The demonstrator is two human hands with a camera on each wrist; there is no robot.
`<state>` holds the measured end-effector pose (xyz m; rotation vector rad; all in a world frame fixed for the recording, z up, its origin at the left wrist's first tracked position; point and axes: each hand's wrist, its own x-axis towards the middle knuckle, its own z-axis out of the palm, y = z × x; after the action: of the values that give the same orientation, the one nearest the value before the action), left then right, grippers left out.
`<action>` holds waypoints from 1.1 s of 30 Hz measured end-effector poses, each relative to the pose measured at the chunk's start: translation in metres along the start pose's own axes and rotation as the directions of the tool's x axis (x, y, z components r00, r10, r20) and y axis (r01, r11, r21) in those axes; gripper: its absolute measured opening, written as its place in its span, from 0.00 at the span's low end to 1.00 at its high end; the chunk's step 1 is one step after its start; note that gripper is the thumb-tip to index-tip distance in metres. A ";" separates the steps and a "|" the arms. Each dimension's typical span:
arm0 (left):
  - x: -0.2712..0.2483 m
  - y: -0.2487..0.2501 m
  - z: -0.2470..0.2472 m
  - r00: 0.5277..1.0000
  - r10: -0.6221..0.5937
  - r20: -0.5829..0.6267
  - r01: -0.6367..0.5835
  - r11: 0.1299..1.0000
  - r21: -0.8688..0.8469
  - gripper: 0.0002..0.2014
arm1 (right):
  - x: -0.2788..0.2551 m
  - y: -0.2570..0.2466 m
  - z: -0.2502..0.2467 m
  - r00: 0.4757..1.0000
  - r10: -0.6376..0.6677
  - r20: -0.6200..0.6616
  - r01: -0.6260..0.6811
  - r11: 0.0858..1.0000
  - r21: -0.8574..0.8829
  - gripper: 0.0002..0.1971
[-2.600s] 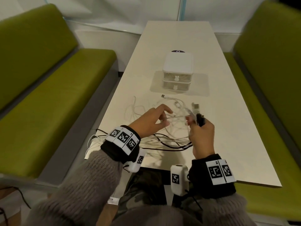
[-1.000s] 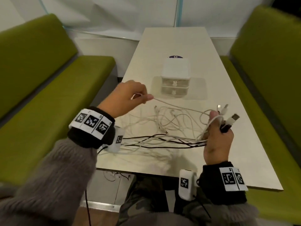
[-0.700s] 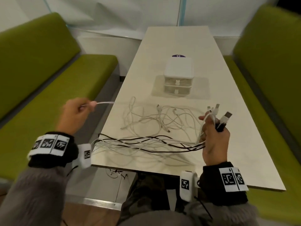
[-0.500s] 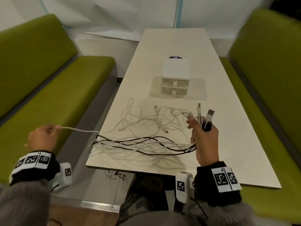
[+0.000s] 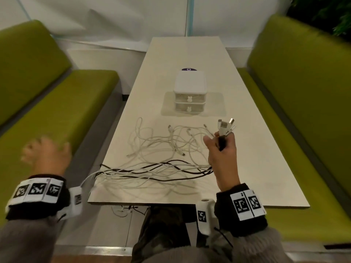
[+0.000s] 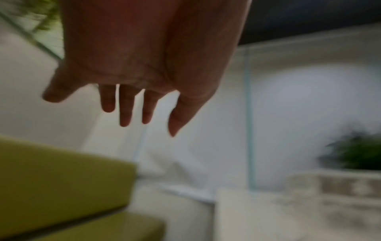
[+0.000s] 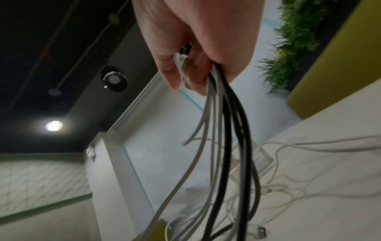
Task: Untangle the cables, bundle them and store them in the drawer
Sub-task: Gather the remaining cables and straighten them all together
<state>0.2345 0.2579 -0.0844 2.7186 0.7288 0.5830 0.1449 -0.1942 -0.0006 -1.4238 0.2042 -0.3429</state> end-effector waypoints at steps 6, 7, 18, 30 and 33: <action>-0.165 0.227 -0.109 0.586 0.800 0.128 -0.506 0.485 -0.713 0.33 | -0.013 -0.006 0.013 0.986 -0.006 0.164 0.017 0.998 -0.065 0.15; -0.179 0.239 -0.105 0.493 0.831 0.257 -0.423 0.487 -0.764 0.35 | -0.015 -0.009 0.013 0.980 0.012 0.198 -0.009 1.000 -0.017 0.15; -0.208 0.269 -0.075 0.343 0.849 0.401 0.034 0.415 -0.909 0.31 | -0.019 -0.006 0.009 0.884 0.208 0.420 -0.372 0.856 0.359 0.15; -0.195 0.264 -0.075 0.413 0.775 0.477 0.233 0.417 -0.879 0.13 | -0.010 -0.007 0.002 0.885 0.109 0.454 -0.263 0.920 0.292 0.17; -0.195 0.266 -0.079 0.433 0.756 0.491 0.206 0.447 -0.870 0.15 | -0.006 -0.012 -0.008 0.891 0.080 0.447 -0.153 0.980 0.129 0.14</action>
<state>0.1561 -0.0557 0.0187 1.6778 -0.4020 -0.4013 0.1354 -0.2013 0.0093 -1.2851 -0.1076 0.0687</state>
